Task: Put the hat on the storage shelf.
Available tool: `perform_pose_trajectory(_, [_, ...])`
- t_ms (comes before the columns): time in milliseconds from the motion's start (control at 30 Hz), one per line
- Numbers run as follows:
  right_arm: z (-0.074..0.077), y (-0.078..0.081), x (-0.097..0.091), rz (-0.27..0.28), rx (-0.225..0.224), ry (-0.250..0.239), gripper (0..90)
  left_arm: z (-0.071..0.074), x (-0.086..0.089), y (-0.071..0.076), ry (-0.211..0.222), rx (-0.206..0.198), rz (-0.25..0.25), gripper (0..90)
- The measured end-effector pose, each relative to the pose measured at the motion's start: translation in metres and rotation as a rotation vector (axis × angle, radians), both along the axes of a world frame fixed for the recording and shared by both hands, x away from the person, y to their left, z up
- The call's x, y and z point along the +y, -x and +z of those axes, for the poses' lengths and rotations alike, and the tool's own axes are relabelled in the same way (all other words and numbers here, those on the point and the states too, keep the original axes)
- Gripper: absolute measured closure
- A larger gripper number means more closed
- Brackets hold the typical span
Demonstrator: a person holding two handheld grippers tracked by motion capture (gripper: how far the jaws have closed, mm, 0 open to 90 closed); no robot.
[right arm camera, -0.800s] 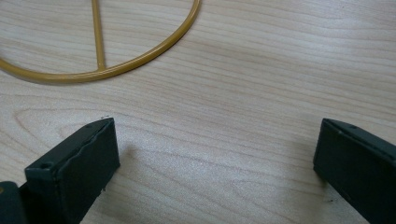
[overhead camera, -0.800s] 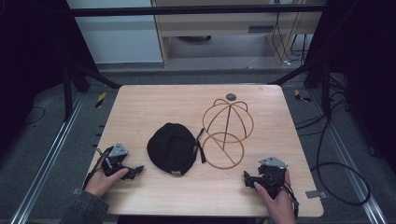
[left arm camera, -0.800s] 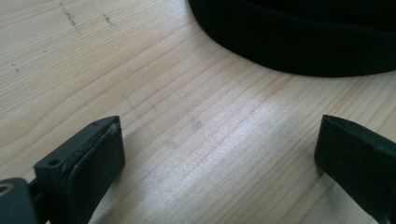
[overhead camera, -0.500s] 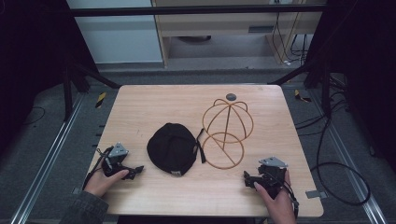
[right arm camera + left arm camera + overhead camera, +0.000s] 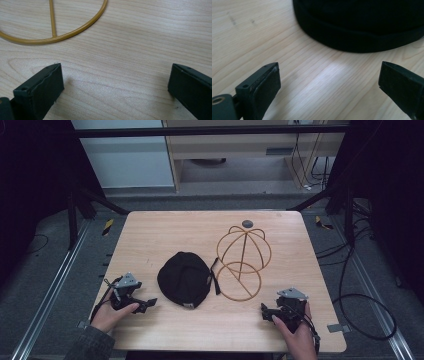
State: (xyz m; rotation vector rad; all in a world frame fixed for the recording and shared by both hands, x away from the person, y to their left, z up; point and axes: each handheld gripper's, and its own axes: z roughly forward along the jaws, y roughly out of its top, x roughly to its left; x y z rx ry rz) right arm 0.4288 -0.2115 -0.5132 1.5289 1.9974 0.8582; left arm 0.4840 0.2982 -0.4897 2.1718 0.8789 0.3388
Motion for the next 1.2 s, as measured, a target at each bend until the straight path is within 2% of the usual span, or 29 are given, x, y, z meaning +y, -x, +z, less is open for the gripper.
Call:
perform_pose_trajectory(133, [0.000,0.000,0.000,0.001,-0.001,0.003,0.3,0.013,-0.014,0.001,-0.033,-0.021,-0.035,3.9])
perform_pose_trajectory(200, [0.000,0.000,0.000,0.001,-0.002,0.003,0.3,0.025,-0.021,0.000,-0.037,-0.019,-0.047,4.2])
perform_pose_trajectory(233, [0.000,0.000,0.000,0.000,-0.002,0.003,0.4,0.025,-0.021,0.000,-0.037,-0.019,-0.047,4.2])
perform_pose_trajectory(300, [0.000,0.000,0.000,0.000,-0.002,0.003,0.4,0.034,-0.028,-0.001,-0.071,-0.022,-0.070,4.2])
perform_pose_trajectory(333, [0.000,0.000,0.000,-0.001,-0.002,0.003,0.4,0.041,-0.031,-0.002,-0.103,-0.028,-0.078,4.4])
perform_pose_trajectory(433, [0.000,0.000,0.000,-0.005,0.001,-0.002,0.4,0.056,-0.039,-0.005,-0.123,-0.026,-0.098,4.7])
perform_pose_trajectory(500, [0.000,0.001,0.000,-0.004,0.000,-0.001,0.4,0.070,-0.049,-0.008,-0.157,-0.033,-0.111,4.9])
perform_pose_trajectory(533, [0.000,0.001,0.000,-0.004,0.000,-0.001,0.4,0.070,-0.049,-0.008,-0.157,-0.033,-0.111,4.9])
perform_pose_trajectory(667, [0.000,0.001,0.000,-0.006,-0.003,0.001,0.4,0.090,-0.065,-0.014,-0.157,-0.040,-0.134,5.3])
perform_pose_trajectory(733, [0.000,0.001,0.000,-0.006,-0.003,0.002,0.4,0.100,-0.079,-0.018,-0.185,-0.052,-0.158,5.7])
perform_pose_trajectory(900, [0.000,0.001,0.000,-0.007,-0.002,-0.001,0.4,0.107,-0.095,-0.029,-0.193,-0.059,-0.171,9.5])
perform_pose_trajectory(1000, [0.000,0.001,0.000,-0.006,-0.002,-0.001,0.4,0.110,-0.103,-0.037,-0.169,-0.059,-0.156,17.7])
perform_pose_trajectory(1033, [0.000,0.001,0.000,-0.006,-0.002,-0.001,0.4,0.111,-0.105,-0.040,-0.163,-0.055,-0.150,21.6])
perform_pose_trajectory(1133, [0.000,0.001,0.000,-0.006,-0.002,-0.001,0.4,0.110,-0.114,-0.051,-0.177,-0.037,-0.149,26.5])
perform_pose_trajectory(1200, [0.000,0.001,0.000,-0.006,-0.002,-0.001,0.4,0.110,-0.116,-0.053,-0.172,-0.030,-0.148,28.5])
